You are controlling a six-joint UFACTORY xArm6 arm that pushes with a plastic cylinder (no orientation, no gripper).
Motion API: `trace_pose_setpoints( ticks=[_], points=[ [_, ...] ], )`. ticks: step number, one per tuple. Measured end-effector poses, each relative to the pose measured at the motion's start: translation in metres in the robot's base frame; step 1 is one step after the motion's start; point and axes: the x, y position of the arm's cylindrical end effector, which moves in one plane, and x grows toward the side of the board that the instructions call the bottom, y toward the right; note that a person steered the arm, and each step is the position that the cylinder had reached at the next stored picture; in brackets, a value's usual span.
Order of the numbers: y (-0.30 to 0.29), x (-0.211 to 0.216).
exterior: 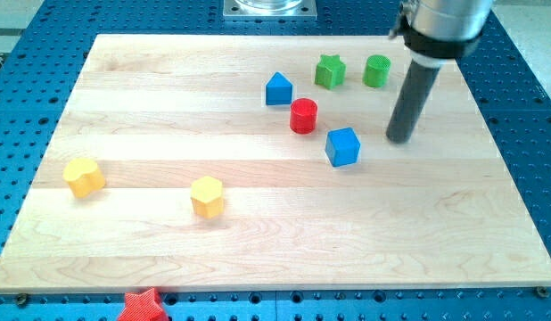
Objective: Place blue blocks diagonal to each other
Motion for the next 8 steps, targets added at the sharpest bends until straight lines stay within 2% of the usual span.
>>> trace_pose_setpoints(
  ticks=[1,3,4,5,6,8],
  points=[
    [-0.056,-0.016],
    [-0.139,-0.011],
    [-0.143,-0.010],
    [-0.043,-0.018],
    [-0.008,-0.010],
    [-0.005,-0.018]
  ],
)
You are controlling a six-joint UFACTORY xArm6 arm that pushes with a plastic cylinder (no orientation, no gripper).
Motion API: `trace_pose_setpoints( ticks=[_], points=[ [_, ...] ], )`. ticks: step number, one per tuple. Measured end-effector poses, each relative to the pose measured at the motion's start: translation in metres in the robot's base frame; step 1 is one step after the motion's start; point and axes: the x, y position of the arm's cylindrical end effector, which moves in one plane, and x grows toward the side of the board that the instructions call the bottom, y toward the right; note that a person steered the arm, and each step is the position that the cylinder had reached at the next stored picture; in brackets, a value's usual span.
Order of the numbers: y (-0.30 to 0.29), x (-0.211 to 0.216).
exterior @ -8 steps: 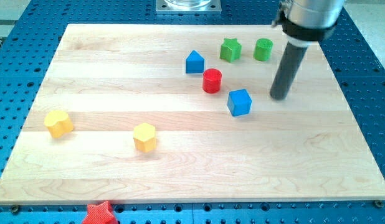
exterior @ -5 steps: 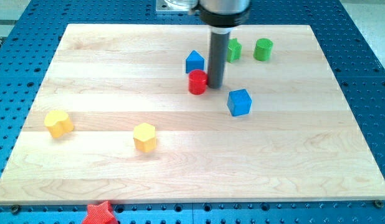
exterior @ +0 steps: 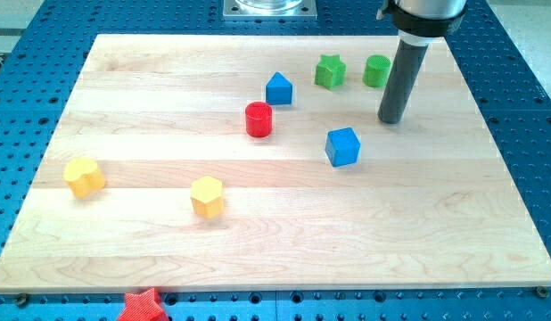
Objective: Place blue blocks diagonal to each other
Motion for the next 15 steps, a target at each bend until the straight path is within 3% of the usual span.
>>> trace_pose_setpoints(
  ticks=[9,10,11,13,14,15],
  points=[
    [-0.001,0.024],
    [-0.025,0.003],
    [-0.115,0.005],
    [-0.206,-0.011],
    [-0.232,-0.036],
    [-0.200,-0.039]
  ],
)
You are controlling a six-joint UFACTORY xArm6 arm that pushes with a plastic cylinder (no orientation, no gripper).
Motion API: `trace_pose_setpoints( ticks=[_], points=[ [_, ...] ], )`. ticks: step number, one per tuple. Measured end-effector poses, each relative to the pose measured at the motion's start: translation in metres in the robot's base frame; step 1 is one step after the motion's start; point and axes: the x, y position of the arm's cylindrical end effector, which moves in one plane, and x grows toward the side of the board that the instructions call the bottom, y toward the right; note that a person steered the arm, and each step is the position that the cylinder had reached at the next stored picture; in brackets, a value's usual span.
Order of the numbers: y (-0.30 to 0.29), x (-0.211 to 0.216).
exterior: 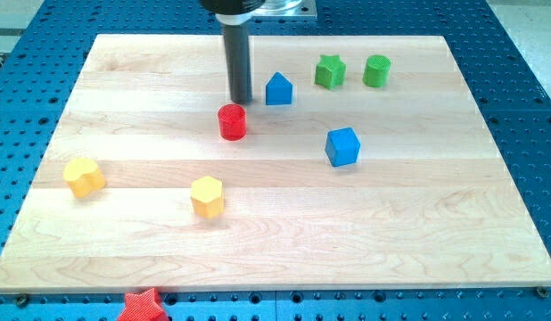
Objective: Place blue blocks diagonal to each other
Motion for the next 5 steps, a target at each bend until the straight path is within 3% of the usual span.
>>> trace_pose_setpoints(
  ticks=[2,4,5],
  points=[
    [0.070,0.047],
    [0.044,0.126],
    [0.117,0.162]
  ],
)
